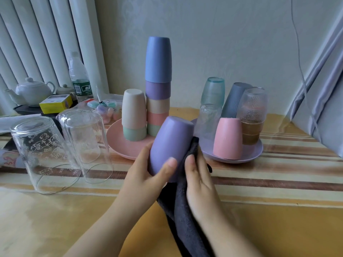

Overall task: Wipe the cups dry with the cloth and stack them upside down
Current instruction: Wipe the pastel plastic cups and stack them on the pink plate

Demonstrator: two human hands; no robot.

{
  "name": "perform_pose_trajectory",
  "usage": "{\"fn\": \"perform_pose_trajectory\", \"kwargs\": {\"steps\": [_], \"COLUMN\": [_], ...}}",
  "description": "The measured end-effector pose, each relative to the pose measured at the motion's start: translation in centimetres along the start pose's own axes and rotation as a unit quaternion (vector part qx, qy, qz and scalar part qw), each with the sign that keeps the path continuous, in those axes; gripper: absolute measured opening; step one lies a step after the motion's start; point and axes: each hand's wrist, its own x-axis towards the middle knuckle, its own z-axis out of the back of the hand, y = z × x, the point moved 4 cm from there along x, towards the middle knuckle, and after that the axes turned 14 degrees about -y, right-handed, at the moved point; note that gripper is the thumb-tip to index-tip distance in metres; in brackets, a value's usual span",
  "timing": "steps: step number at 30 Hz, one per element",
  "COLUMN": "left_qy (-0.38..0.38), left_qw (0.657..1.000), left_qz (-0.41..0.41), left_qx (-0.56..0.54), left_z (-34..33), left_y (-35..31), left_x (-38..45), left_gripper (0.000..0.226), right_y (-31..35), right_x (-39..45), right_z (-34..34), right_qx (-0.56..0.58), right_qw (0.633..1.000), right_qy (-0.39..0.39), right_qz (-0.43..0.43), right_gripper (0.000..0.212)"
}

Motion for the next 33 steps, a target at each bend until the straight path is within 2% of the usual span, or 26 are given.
{"fn": "perform_pose_trajectory", "kwargs": {"steps": [2,4,8,9,11,12,13,14,16,18,20,22,25,26,28,33], "left_qy": [0.009,0.038,0.163,0.188,0.208,0.205,0.196,0.182,0.155,0.138,0.131,0.088,-0.011,-0.014,0.003,0.035], "left_qw": [1.0,0.998,0.983,0.978,0.969,0.967,0.965,0.963,0.96,0.961,0.969,0.986,0.997,0.999,1.0,0.999], "left_qz": [0.023,0.042,0.079,0.089,0.113,0.127,0.142,0.16,0.192,0.202,0.172,0.11,0.027,0.0,-0.022,0.033], "left_qx": [0.011,0.017,-0.018,-0.034,-0.067,-0.085,-0.102,-0.116,-0.13,-0.133,-0.118,-0.093,-0.07,-0.042,0.0,-0.003], "left_z": [0.1,0.1,-0.8,-1.0,-1.0,-0.9,-0.7,-0.3,0.2,0.6,0.6,0.5,0.6,0.4,-0.2,-0.2], "left_y": [0.3,0.4,-0.2,-0.6,-1.0,-0.8,-0.5,0.0,0.9,1.3,1.1,0.6,0.1,-0.2,-0.6,0.4], "left_x": [0.0,0.0,-0.9,-1.3,-1.8,-1.8,-1.7,-1.4,-1.0,-0.6,-0.1,0.5,0.8,0.6,-0.2,-0.2], "left_gripper": [0.068,0.065,0.059,0.057,0.053,0.056,0.065,0.082,0.109,0.116,0.109,0.094,0.042,0.036,0.047,0.074], "right_y": [-0.3,-0.1,0.8,0.8,0.7,0.4,0.3,0.4,0.2,-0.1,-0.4,-0.4,0.4,0.6,0.5,-0.5], "right_x": [-0.4,-0.4,0.6,1.0,1.3,1.3,1.2,1.0,0.4,-0.1,0.1,0.6,0.8,0.7,0.5,-0.3], "right_z": [-0.4,-0.2,1.5,2.1,2.7,2.6,2.5,2.2,1.0,0.5,0.6,1.2,1.7,1.6,1.2,-0.3], "right_qx": [-0.007,-0.02,-0.012,0.006,0.045,0.057,0.075,0.099,0.14,0.142,0.131,0.109,0.021,0.003,-0.005,-0.008], "right_qw": [1.0,1.0,0.998,0.998,0.997,0.996,0.993,0.988,0.978,0.975,0.977,0.988,0.999,0.999,0.998,0.999], "right_qy": [0.019,0.005,-0.056,-0.065,-0.053,-0.052,-0.054,-0.047,0.005,0.038,0.029,-0.003,-0.041,-0.044,-0.041,-0.006], "right_qz": [0.002,0.012,0.001,-0.012,-0.03,-0.052,-0.077,-0.108,-0.156,-0.169,-0.165,-0.112,-0.025,-0.001,0.036,0.045], "right_gripper": [0.042,0.046,0.026,0.027,0.05,0.054,0.046,0.037,0.033,0.034,0.034,0.04,0.026,0.027,0.029,0.033]}}
